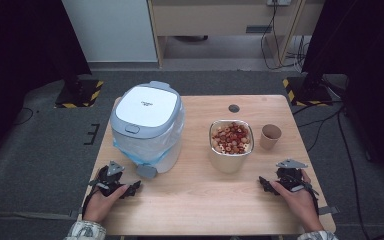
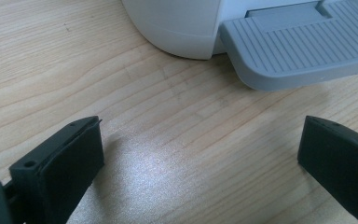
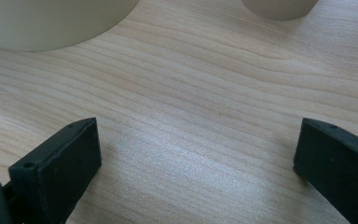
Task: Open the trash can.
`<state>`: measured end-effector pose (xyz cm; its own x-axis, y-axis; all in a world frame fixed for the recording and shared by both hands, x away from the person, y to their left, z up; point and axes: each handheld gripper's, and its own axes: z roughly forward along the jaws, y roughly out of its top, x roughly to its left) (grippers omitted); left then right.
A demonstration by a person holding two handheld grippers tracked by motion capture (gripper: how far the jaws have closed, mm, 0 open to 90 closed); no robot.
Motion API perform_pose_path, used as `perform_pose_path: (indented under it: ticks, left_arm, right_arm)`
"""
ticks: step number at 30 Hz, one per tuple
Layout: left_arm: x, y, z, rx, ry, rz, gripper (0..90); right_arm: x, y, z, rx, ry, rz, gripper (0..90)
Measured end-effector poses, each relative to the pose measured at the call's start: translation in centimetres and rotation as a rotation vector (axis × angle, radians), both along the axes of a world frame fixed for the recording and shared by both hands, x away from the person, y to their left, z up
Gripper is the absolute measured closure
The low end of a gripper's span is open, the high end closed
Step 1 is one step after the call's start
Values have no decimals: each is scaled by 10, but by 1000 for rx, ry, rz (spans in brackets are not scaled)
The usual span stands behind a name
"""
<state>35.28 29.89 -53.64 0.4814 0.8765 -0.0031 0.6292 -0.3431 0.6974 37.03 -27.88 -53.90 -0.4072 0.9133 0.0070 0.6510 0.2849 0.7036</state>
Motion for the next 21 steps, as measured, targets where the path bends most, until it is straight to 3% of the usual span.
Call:
perform_pose_path:
  ticks: [14, 21]
  left_arm:
    - [-1, 2, 4, -13, 4, 4, 72]
    - [-6, 1, 17, -35, -40, 1, 166]
  right_arm:
    - [0, -1, 0, -1, -1, 6, 8]
    - [0, -1, 0, 0, 0, 10, 8]
